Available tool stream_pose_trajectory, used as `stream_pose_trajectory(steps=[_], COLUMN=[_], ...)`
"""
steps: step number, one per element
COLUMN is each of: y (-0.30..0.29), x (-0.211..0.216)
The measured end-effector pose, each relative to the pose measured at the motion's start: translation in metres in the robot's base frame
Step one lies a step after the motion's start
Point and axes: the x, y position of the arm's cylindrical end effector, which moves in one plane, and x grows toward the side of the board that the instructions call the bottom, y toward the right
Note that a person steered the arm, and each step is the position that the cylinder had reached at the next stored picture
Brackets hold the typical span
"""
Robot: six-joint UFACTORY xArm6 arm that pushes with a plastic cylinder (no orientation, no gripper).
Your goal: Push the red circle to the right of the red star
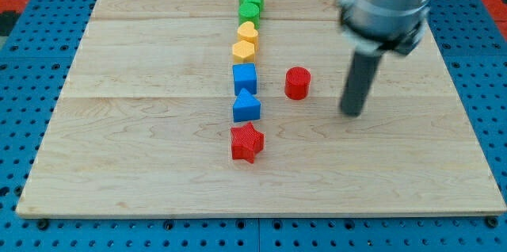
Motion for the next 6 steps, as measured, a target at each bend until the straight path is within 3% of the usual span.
stream_pose_trajectory(steps=[1, 2, 3, 4, 5, 6], y=[0.001, -0.069, -0.090, -0.083, -0.076, -0.085], x=[-0.071, -0.071, -0.031, 0.007, 0.017, -0.023])
